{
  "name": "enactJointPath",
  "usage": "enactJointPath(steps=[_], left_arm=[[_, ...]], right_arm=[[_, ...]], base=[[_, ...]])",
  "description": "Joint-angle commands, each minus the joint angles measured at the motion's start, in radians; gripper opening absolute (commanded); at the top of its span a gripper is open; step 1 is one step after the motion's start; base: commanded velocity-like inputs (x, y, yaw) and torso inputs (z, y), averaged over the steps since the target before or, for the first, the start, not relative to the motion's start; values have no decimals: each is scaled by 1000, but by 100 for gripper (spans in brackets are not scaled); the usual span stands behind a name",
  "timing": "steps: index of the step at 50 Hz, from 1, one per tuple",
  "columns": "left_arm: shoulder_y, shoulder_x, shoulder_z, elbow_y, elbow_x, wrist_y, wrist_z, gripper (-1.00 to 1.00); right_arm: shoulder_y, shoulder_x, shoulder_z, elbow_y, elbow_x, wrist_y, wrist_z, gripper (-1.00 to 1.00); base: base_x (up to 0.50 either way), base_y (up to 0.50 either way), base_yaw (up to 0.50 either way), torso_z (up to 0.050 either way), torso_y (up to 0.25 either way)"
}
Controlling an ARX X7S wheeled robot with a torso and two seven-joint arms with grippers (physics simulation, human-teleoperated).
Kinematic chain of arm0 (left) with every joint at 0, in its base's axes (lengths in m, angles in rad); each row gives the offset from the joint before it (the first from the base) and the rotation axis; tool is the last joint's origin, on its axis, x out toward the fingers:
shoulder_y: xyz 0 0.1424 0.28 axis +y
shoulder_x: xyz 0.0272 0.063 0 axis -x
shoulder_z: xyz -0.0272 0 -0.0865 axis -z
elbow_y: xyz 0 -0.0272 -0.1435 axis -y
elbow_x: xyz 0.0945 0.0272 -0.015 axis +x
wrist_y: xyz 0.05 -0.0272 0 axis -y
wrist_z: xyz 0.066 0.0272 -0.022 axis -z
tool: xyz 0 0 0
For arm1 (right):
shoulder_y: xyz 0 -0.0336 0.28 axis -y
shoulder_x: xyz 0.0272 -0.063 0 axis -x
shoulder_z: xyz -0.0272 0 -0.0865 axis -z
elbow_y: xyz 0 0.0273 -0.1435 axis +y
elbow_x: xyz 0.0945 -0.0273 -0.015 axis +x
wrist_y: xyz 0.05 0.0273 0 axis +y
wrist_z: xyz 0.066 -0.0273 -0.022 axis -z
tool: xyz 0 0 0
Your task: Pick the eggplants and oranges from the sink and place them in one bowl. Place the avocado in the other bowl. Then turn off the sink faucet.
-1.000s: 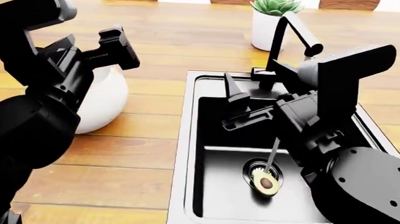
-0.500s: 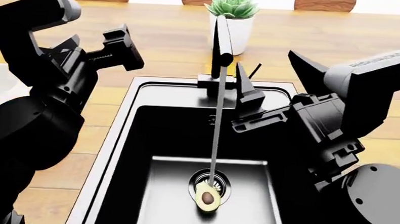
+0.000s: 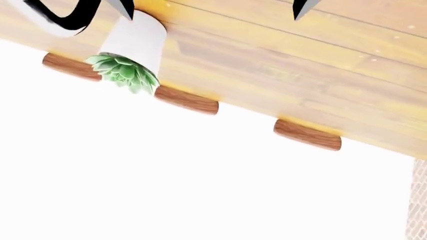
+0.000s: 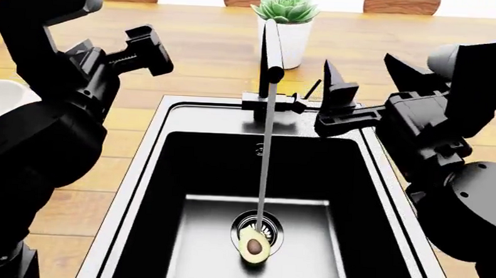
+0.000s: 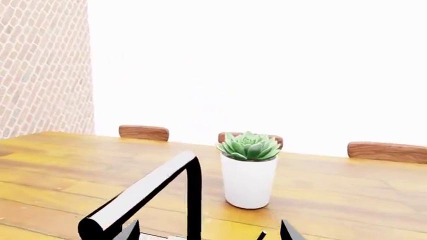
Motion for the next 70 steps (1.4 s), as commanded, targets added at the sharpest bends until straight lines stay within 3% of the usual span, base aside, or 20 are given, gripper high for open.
enactJointPath(steps=[1,9,17,22,70], left_arm=[[-50,14,33,-84,46,5,15,100],[-54,11,27,-75,36,4,8,100],[-39,11,28,-64,31,10,12,100],[-24,9,24,-58,21,13,16,100],[-25,6,35,-57,7,18,16,100]], right_arm=[[141,-4,-86,235,-19,115,-35,100],[196,-25,-250,363,-78,206,-123,100],[203,-48,-356,360,-100,238,-189,100],[177,-124,-455,493,-132,210,-312,100],[192,-200,-556,646,-132,258,-380,100]], base=[[0,0,0,0,0],[0,0,0,0,0],[0,0,0,0,0],[0,0,0,0,0],[0,0,0,0,0]])
